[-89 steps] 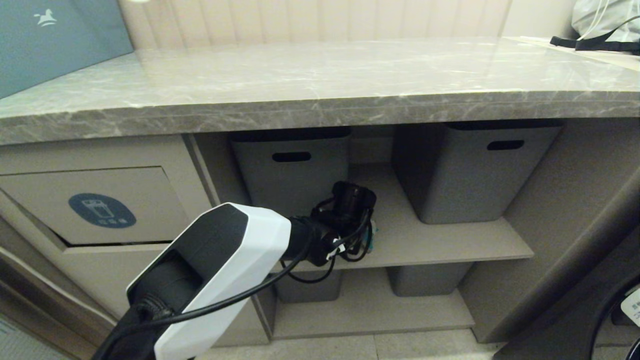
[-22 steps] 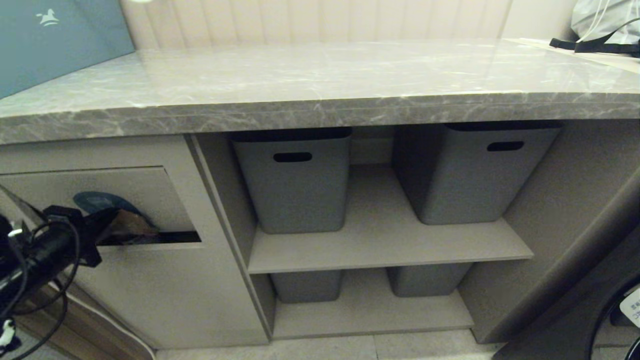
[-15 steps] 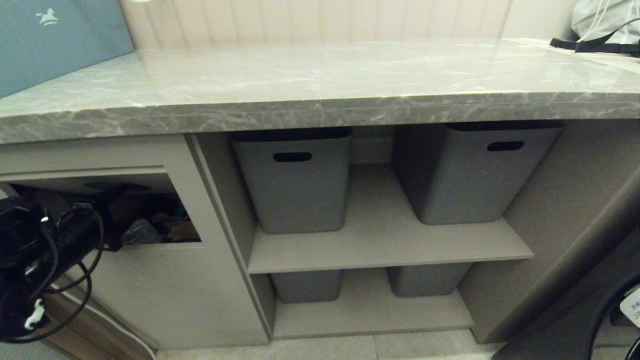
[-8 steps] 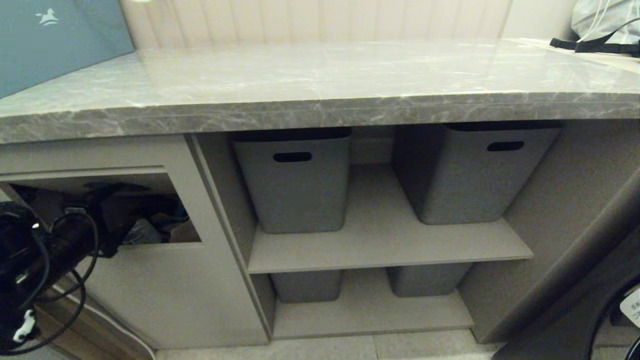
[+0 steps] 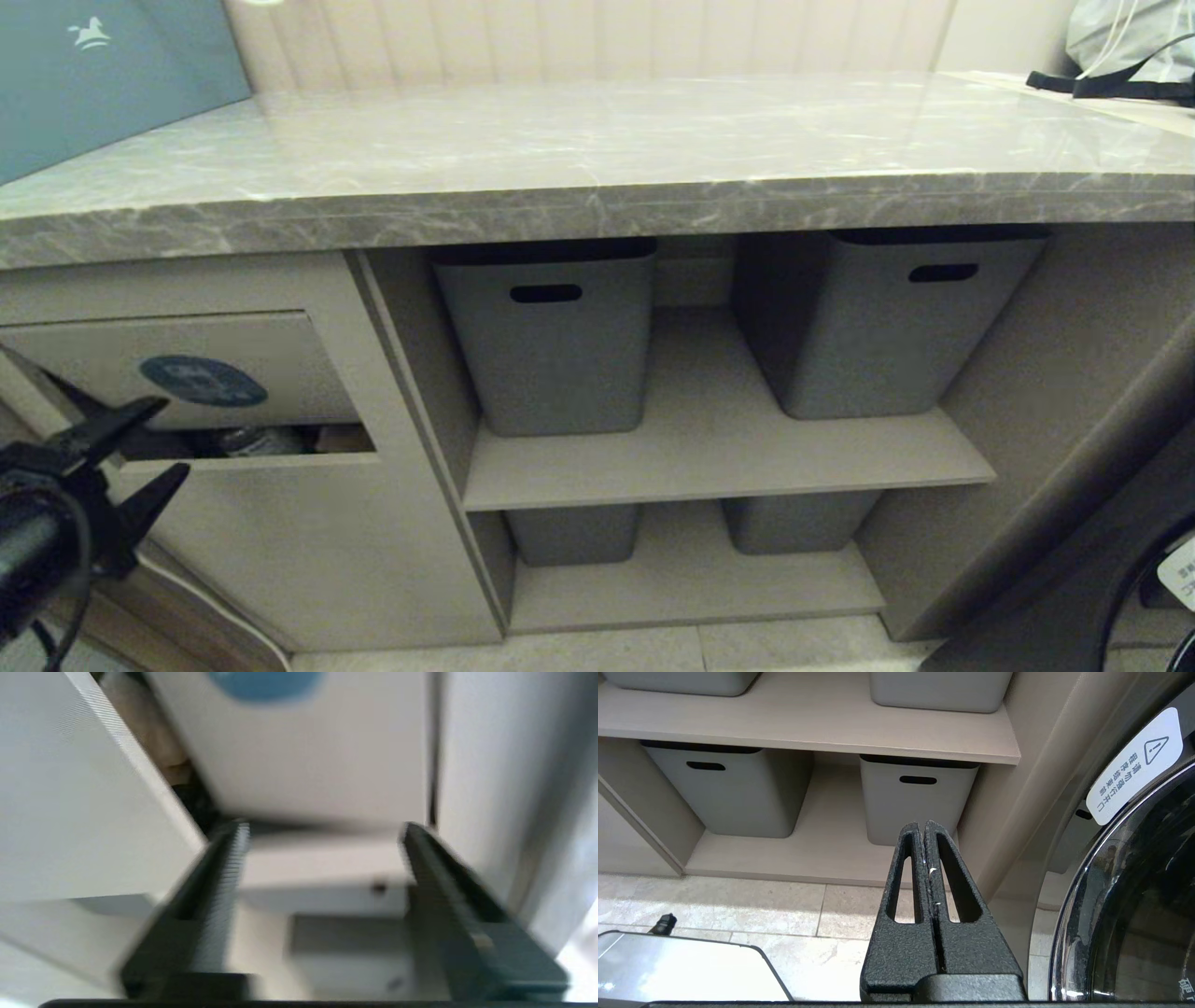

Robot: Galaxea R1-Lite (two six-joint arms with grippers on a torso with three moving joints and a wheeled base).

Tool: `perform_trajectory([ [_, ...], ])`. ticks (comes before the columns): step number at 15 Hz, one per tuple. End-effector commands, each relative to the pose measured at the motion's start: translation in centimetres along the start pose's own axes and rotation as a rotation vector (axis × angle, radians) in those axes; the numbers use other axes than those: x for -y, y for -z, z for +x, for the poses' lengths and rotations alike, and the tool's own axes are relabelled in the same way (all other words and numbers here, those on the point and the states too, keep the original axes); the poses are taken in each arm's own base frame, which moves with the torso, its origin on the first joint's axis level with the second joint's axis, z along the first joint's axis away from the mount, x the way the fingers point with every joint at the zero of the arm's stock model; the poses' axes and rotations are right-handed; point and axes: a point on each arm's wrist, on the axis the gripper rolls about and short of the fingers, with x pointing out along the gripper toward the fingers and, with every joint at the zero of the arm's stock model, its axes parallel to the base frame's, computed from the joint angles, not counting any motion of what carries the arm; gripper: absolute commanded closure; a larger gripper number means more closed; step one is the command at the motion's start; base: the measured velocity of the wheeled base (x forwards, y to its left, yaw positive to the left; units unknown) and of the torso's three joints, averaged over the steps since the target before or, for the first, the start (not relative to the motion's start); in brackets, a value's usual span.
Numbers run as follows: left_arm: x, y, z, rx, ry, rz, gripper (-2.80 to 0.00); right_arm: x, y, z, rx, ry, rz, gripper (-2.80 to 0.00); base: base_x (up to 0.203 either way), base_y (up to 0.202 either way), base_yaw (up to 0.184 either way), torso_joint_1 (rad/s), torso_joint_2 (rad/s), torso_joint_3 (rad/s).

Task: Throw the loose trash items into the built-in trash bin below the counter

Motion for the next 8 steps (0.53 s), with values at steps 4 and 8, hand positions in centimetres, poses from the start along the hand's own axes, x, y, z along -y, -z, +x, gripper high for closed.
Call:
perform_trajectory([
  [4,2.1,1.9,-5.5,-0.078,0.08,0.517,0.0,0.0,0.0,0.0,0.0,-0.001,-0.001,0.0,0.0,0.0,0.0,0.0,0.0,0.0],
  [8,0.7,4.7,-10.1,-0.281,0.018,0.969,0.0,0.0,0.0,0.0,0.0,-0.001,-0.001,0.0,0.0,0.0,0.0,0.0,0.0,0.0],
])
